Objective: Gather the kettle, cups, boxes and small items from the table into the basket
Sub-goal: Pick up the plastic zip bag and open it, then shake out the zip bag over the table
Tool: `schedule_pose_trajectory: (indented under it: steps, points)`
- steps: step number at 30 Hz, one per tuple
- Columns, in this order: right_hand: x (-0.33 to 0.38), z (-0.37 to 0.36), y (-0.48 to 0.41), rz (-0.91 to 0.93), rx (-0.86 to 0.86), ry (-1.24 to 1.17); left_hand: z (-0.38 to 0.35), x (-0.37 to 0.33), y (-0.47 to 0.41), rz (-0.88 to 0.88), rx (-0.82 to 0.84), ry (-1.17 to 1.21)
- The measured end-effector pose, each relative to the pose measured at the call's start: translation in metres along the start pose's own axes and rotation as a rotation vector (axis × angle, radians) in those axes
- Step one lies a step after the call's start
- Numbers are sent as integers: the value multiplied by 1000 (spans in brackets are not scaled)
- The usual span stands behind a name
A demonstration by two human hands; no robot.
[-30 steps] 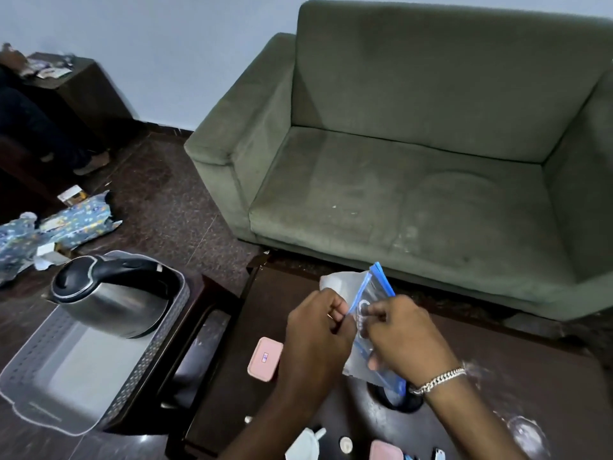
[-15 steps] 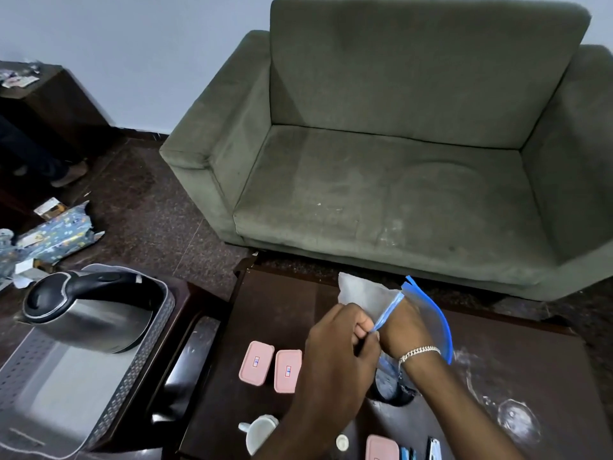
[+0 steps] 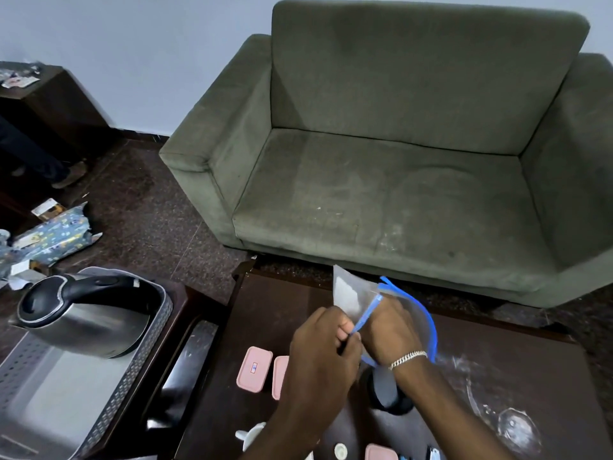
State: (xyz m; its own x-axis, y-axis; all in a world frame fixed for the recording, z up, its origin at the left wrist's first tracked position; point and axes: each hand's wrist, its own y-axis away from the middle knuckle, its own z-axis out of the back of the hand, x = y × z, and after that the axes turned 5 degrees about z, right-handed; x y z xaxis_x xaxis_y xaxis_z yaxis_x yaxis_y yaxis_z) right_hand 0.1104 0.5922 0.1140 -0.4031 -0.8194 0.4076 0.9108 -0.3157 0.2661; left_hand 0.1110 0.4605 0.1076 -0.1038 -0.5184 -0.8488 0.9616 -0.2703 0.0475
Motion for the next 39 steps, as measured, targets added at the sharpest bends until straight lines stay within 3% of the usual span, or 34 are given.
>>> schedule_pose_trajectory:
  steps: [8,17,31,36,39]
  points:
    - [10,1,20,241,-129,-161,14,15,-21,145,-78,-107]
    - [-1,34,23,-64,67,-565,14,17,-18,108,-62,-157]
    - [-67,110,38,-21,-80,-50,29,29,-26,126,-80,-194]
    - [-110,96,46,-108,-63,-107,37,39,-29,131,-80,-226]
    - [-134,68,56,-219,-17,-330,38,45,-29,145,-82,-241]
